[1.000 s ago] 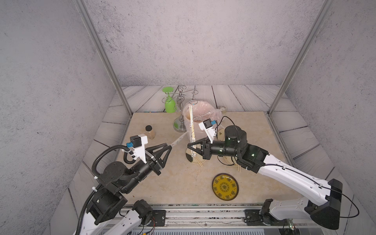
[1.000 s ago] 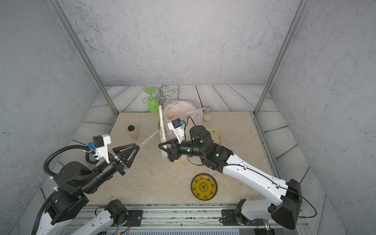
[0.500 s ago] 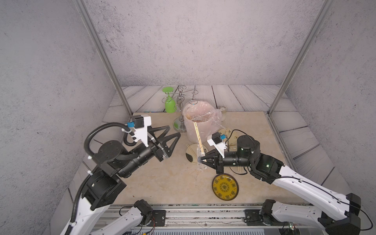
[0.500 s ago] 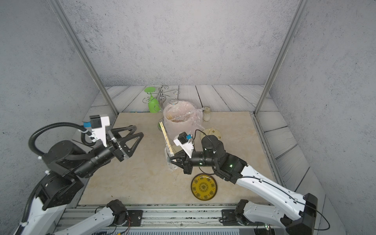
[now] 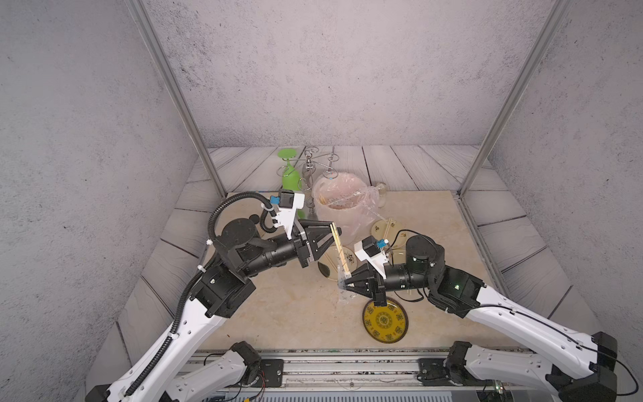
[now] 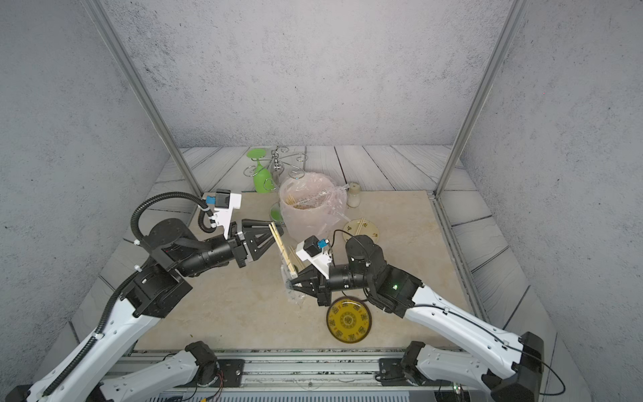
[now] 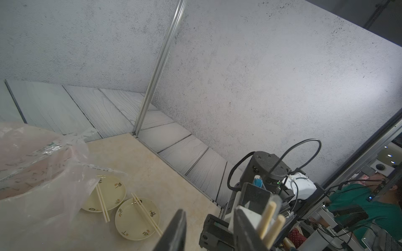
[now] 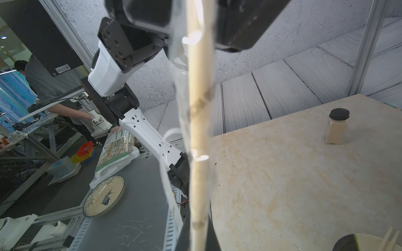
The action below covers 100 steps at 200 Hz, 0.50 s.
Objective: Remove the packaging of disposable chopsticks
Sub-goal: Remove the packet bag from the disposable chopsticks.
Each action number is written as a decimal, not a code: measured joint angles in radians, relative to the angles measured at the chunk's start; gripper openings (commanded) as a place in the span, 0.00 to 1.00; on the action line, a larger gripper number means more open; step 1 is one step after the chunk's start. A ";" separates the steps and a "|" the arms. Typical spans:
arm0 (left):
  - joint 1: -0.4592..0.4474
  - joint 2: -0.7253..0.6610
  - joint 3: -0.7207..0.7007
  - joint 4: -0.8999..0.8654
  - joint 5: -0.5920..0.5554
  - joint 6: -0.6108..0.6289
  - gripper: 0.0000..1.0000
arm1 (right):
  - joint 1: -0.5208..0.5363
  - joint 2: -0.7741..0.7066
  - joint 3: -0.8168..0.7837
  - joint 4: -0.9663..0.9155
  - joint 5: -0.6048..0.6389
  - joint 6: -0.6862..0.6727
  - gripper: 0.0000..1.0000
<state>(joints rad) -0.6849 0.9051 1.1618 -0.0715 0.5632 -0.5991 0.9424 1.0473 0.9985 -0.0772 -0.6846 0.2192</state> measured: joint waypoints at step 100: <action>-0.001 -0.134 -0.106 0.034 -0.045 0.058 0.37 | 0.000 -0.027 -0.030 0.023 -0.001 0.017 0.00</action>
<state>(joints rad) -0.6857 0.7715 1.0554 -0.0372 0.5179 -0.5415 0.9421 1.0203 0.9688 -0.0544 -0.6857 0.2359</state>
